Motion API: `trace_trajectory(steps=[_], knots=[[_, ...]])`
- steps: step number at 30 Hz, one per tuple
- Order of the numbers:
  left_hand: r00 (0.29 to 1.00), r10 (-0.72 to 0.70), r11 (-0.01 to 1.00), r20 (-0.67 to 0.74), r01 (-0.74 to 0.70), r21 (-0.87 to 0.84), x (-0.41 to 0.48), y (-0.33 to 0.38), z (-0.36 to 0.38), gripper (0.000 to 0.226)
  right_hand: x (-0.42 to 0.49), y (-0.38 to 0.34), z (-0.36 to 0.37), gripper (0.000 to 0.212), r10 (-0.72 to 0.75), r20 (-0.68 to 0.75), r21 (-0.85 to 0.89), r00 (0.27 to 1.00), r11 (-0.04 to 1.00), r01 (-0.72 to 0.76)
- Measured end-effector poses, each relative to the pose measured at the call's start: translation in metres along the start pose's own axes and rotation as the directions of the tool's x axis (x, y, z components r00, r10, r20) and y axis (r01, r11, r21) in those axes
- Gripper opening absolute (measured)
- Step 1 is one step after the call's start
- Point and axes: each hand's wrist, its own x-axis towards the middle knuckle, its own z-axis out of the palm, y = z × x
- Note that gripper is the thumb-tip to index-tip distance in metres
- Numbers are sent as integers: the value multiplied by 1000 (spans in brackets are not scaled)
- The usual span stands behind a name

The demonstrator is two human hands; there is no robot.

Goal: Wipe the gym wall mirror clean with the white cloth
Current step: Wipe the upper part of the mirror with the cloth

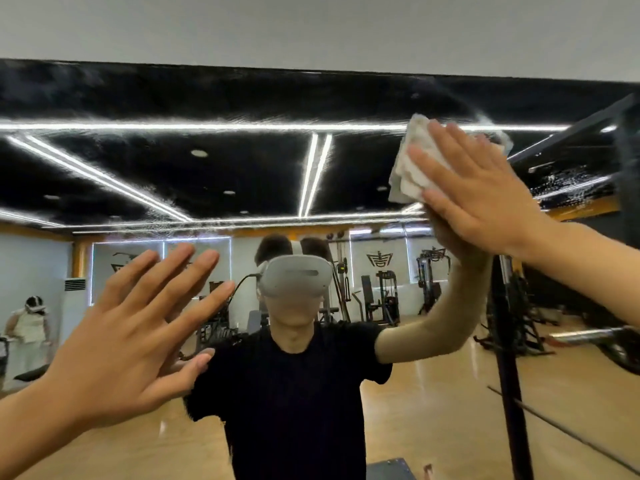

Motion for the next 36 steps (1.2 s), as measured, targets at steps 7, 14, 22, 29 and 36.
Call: trace_trajectory(steps=[7,14,22,29,36], knots=[[1000,-6,1000,14,6,1,-3,1,-2,79,87,-38,-15,65,285,-109,102,952,956,-274],[1000,-11,1000,26,10,17,-3,0,-1,80,0,-31,-2,60,-313,100,-69,944,945,320],[998,-32,999,55,30,35,-3,4,-1,82,101,-45,-20,63,60,-59,17,996,998,-59],[996,-14,999,86,11,39,-5,-1,-4,80,164,-191,-16,65,-139,-107,18,984,990,142],[996,-5,999,88,2,39,-8,-5,-2,82,123,-193,-10,61,-501,-35,16,865,865,502]])
